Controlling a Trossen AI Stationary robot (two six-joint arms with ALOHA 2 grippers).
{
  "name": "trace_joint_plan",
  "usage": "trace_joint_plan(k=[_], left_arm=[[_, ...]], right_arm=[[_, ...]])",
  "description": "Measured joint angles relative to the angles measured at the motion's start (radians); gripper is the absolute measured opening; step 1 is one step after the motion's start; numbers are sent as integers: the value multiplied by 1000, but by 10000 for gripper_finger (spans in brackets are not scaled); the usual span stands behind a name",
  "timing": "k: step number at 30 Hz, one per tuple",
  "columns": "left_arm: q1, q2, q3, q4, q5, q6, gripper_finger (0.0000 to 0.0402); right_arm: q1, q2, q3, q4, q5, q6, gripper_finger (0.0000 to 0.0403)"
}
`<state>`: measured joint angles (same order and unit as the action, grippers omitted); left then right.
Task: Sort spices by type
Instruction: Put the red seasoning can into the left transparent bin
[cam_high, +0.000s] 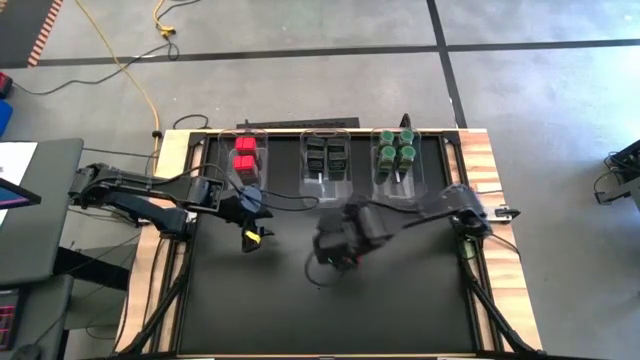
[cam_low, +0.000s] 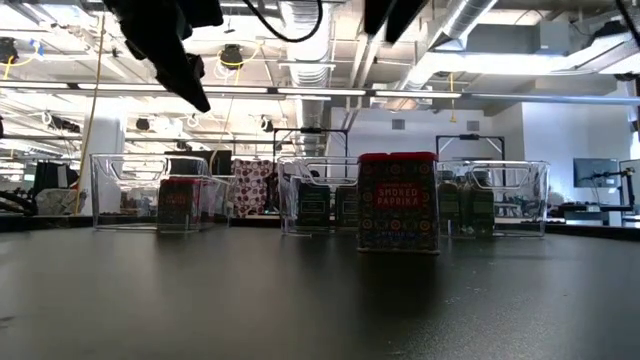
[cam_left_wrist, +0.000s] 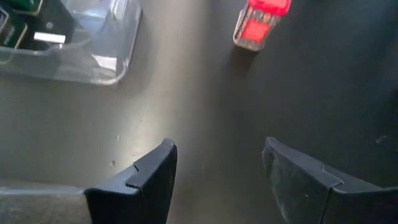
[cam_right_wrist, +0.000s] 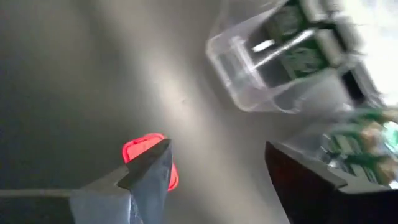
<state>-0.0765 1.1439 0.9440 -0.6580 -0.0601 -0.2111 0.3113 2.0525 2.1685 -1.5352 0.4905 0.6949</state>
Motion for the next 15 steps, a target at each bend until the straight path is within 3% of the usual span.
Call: trace_joint_plan(k=[7, 15], left_arm=[[0, 10, 0, 136, -4, -25, 229], [-18, 105, 30, 286, 6, -48, 229]], right_arm=[[175, -72, -68, -25, 259, 297, 286], [286, -191, -321, 128, 279, 498, 286]])
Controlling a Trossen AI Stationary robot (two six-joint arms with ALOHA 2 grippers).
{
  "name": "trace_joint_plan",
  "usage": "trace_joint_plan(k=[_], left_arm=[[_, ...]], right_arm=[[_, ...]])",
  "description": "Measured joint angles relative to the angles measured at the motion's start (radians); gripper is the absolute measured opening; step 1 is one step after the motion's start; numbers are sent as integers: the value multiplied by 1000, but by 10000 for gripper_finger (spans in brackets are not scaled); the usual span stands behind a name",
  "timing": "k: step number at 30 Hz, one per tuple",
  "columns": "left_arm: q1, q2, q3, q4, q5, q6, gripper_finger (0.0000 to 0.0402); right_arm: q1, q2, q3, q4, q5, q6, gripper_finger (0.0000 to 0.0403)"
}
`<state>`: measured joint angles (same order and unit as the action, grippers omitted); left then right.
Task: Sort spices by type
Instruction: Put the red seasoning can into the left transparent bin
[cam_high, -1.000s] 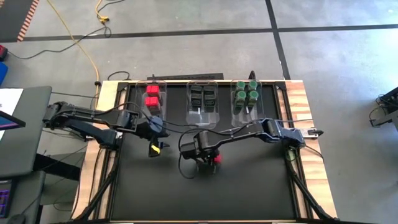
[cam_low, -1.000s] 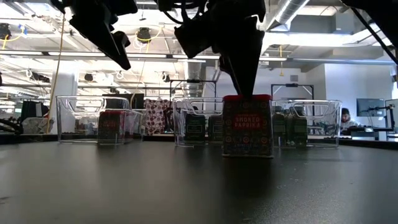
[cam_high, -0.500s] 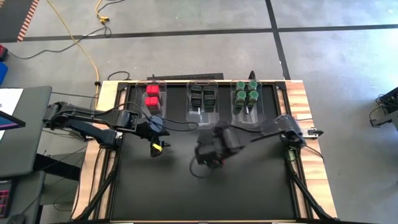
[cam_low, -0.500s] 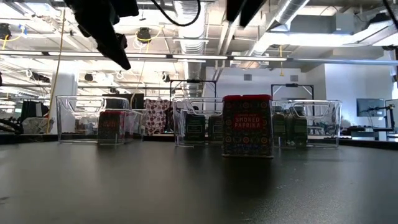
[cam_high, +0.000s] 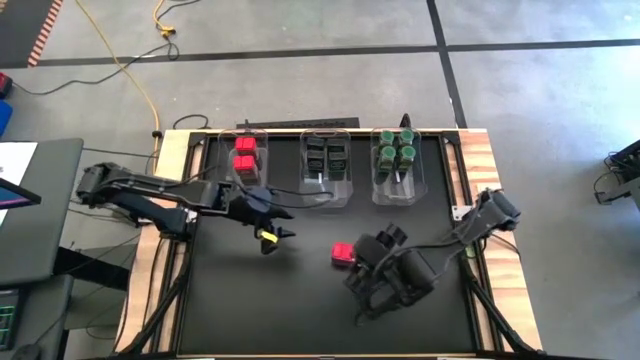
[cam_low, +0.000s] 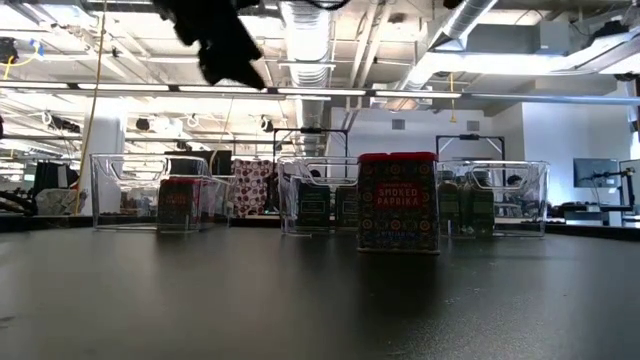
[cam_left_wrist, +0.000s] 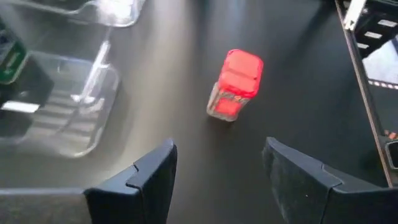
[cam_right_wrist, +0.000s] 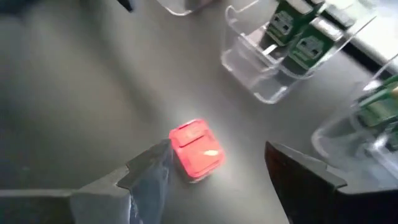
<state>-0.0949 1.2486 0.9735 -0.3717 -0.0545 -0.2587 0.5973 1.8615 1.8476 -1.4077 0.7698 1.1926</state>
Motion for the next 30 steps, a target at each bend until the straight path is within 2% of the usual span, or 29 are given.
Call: trace_joint_plan(k=[7, 14, 17, 22, 30], left_arm=[[-32, 217, 233, -43, -39, 38, 229], [-31, 446, 498, -234, -24, 166, 229], [-33, 534, 586, -294, -5, 173, 229], [-49, 652, 689, -290, -4, 215, 229], [-62, 773, 776, -265, -4, 254, 229]], right_arm=[[92, -189, -351, 287, 85, 147, 286], [230, -357, -656, 323, 124, 501, 286], [283, -395, -730, 321, 127, 614, 286], [356, -411, -798, 314, 158, 714, 286], [423, -410, -838, 326, 162, 730, 286]])
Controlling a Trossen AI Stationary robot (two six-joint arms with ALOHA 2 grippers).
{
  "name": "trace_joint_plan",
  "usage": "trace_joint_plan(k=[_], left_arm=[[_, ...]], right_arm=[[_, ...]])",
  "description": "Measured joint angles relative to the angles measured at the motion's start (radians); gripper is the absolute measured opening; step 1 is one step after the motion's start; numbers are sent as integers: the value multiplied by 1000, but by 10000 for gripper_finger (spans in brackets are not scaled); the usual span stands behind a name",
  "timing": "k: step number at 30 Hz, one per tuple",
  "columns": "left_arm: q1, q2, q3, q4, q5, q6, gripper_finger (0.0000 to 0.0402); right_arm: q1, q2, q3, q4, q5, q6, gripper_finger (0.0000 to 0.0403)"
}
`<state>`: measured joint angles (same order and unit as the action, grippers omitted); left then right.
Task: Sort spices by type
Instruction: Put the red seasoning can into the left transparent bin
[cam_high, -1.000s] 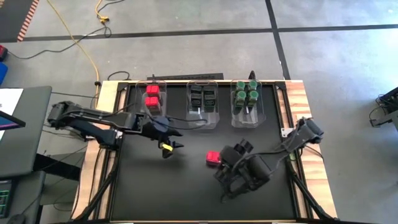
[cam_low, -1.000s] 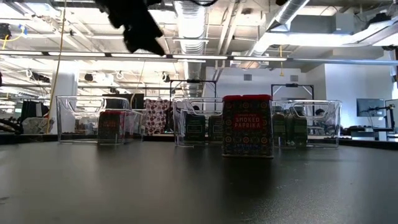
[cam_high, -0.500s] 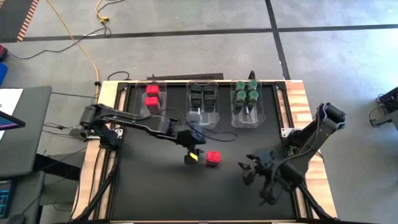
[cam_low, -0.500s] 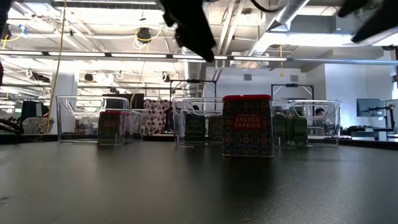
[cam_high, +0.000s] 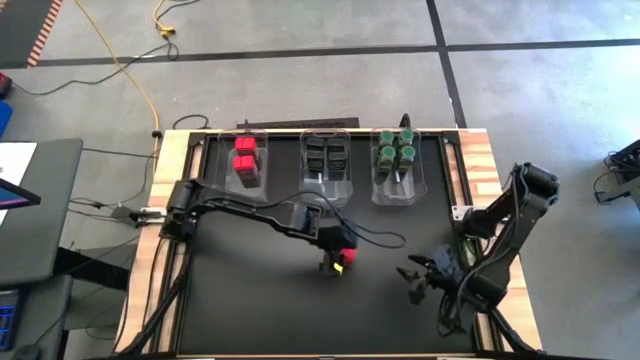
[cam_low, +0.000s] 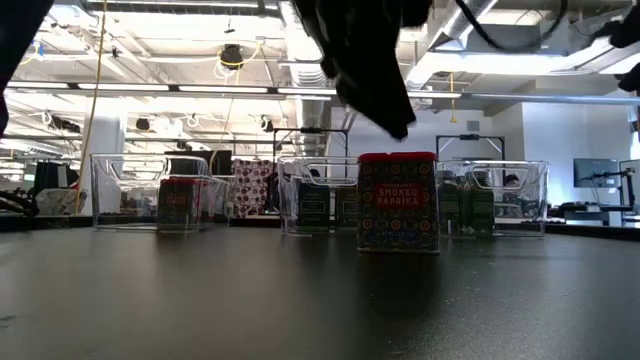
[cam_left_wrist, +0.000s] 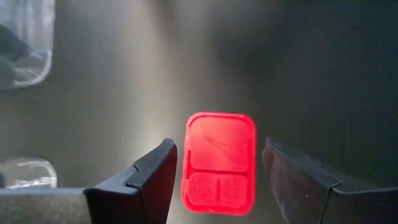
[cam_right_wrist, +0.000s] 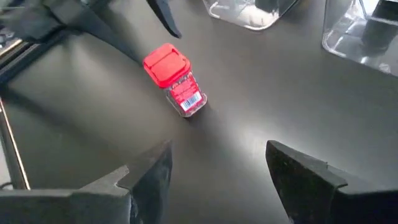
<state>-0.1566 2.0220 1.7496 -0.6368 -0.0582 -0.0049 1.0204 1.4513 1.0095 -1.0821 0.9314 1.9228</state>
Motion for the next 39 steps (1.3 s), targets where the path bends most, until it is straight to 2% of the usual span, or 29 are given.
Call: trace_joint_plan(k=[3, 11, 19, 29, 33, 39], left_arm=[[0, 31, 2, 13, -4, -2, 229], [0, 21, 5, 31, -9, -108, 229], [1, 19, 5, 76, 3, -113, 232], [1, 19, 4, 74, -34, -113, 302], [1, 19, 4, 75, -37, -113, 306], [0, 23, 3, 70, -60, -206, 306]], right_arm=[[20, 0, -7, -1, 0, 10, 286], [82, 0, -12, -1, 0, 16, 286], [107, 1, -12, 1, -1, 18, 286], [107, 1, -12, 3, -1, 17, 286], [107, 1, -12, 3, -1, 15, 286], [106, 1, -12, 3, -2, 14, 286]])
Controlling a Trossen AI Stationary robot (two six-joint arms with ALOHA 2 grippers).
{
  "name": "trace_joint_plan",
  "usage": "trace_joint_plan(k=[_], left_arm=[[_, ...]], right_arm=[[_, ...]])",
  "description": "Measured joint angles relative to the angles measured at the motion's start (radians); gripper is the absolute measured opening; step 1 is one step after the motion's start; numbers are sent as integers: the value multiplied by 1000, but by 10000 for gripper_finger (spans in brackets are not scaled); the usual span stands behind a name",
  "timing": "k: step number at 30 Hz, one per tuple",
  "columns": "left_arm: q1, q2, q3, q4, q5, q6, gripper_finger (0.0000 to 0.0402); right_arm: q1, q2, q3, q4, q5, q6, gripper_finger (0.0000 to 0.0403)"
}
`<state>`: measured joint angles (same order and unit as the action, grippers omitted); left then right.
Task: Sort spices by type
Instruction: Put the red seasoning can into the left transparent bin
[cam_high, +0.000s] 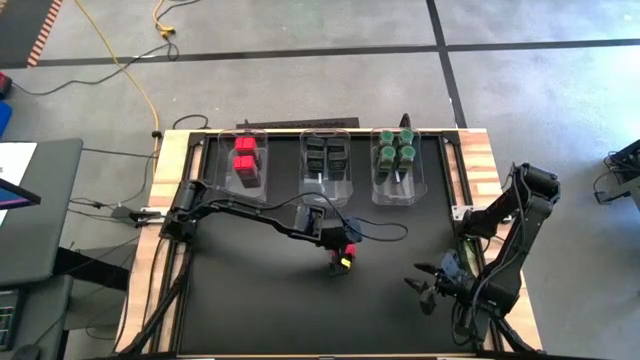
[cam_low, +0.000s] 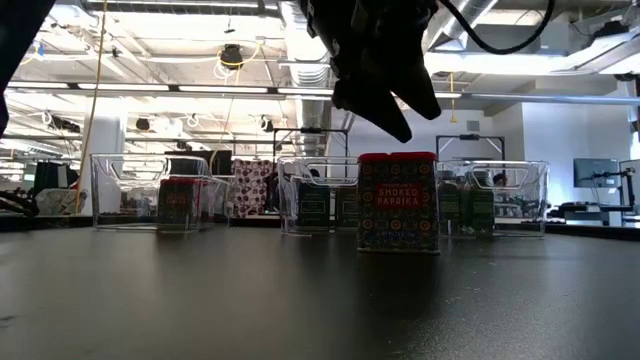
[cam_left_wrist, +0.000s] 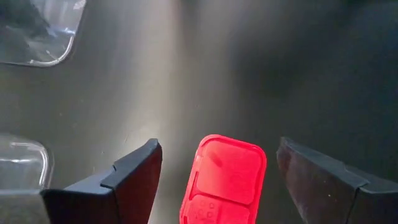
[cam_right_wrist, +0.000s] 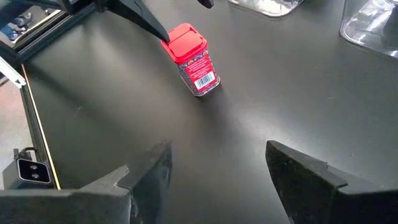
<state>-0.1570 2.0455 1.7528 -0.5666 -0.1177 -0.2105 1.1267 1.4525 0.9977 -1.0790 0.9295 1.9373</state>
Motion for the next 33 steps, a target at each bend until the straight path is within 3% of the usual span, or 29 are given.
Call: trace_joint_plan(k=[7, 16, 19, 33], left_arm=[[0, 2, -41, -10, 12, 44, 306], [-1, 1, -41, -18, 29, 253, 306], [0, 1, -41, -21, 68, 253, 306], [5, 2, -97, 44, 54, 251, 306]], right_arm=[[0, 0, 0, 12, -1, 0, 286], [0, 0, 1, 13, -2, 0, 286], [0, 0, 1, 15, -2, 0, 286], [0, 0, 1, 15, -2, -5, 286]])
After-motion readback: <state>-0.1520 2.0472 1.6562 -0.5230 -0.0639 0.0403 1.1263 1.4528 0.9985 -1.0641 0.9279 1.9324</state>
